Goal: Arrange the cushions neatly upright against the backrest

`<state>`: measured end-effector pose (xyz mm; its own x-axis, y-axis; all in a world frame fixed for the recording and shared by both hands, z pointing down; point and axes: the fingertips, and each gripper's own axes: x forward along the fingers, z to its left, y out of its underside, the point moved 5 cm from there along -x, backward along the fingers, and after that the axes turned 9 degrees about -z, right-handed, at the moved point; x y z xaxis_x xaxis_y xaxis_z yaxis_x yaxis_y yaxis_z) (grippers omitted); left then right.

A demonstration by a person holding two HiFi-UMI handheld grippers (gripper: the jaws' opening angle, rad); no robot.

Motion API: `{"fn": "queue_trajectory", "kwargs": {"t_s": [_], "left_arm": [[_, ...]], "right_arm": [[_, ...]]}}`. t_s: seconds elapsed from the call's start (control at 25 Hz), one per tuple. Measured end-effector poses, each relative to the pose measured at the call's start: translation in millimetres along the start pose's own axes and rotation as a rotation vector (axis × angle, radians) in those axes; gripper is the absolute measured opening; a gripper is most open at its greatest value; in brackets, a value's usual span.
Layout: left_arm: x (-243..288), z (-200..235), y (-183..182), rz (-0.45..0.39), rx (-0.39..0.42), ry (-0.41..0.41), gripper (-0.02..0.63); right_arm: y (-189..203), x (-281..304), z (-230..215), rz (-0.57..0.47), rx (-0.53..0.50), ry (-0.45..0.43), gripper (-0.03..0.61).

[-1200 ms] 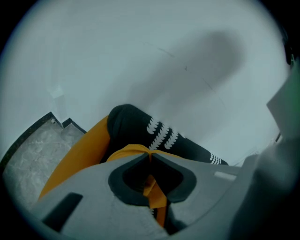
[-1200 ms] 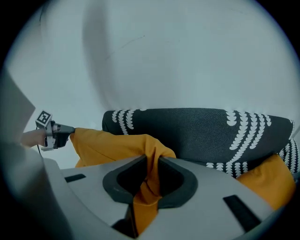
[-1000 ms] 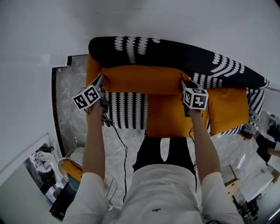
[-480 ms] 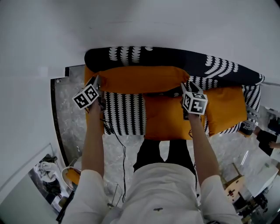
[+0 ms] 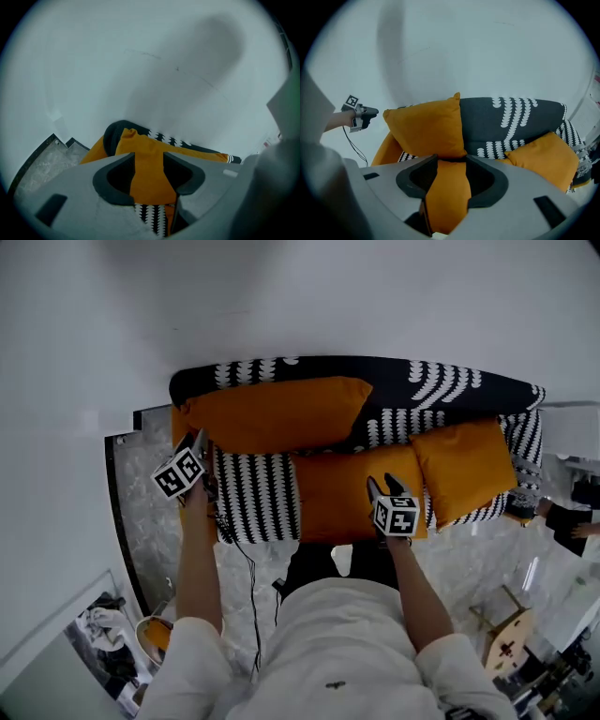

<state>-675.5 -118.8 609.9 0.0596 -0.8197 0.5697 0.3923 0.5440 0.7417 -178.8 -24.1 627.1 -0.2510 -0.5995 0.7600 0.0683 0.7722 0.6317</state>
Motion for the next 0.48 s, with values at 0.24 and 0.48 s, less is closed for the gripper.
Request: {"fn": "queue_trajectory", "kwargs": {"t_s": [0.24,0.48], "left_arm": [[-65.1,-64.9,47.5,0.016,0.083,0.057,0.184],[-119.0,-146.5,93.4,0.034,0.197,0.160,0.084]], "right_arm": [[12.3,-43.9,-4.8,-0.060,-0.024,-0.113,0.172],[16.8,-91.4,-39.8,-0.154,-0.052,-0.107,0.110]]}}
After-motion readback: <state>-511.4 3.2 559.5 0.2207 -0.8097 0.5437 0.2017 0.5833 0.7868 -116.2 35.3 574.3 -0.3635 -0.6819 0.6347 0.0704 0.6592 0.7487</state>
